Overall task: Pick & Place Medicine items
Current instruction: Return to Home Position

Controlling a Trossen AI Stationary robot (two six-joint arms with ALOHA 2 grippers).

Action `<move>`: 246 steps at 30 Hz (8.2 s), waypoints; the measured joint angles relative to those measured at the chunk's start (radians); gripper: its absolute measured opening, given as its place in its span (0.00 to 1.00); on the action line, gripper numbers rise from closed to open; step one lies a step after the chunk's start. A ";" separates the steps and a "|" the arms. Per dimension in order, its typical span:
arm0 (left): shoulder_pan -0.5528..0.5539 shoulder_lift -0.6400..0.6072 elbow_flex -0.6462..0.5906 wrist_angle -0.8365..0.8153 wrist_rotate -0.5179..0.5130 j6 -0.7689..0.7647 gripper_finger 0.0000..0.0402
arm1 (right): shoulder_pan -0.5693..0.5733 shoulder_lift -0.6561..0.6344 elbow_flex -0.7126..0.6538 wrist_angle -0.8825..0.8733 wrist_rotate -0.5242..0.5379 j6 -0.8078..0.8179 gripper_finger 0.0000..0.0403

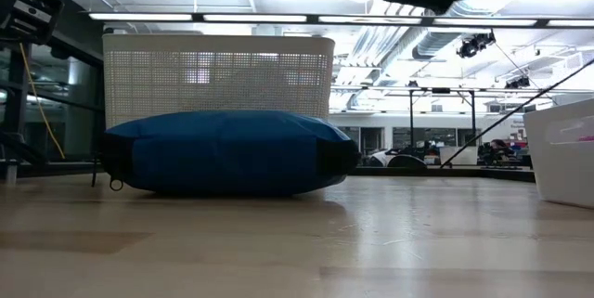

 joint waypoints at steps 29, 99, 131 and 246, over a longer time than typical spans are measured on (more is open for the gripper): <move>0.000 0.000 0.000 -0.001 0.000 0.000 0.50 | 0.000 -0.495 -0.416 0.124 0.049 0.053 0.39; 0.000 0.000 0.000 -0.001 0.000 0.000 0.50 | 0.001 -1.009 -0.523 -0.022 0.007 0.080 0.39; 0.000 0.000 0.000 -0.001 0.000 0.000 0.50 | 0.000 -1.009 -0.523 -0.143 -0.038 0.210 0.39; 0.000 0.000 0.000 -0.001 0.000 0.000 0.50 | 0.000 -1.008 -0.581 -0.222 -0.195 0.262 0.39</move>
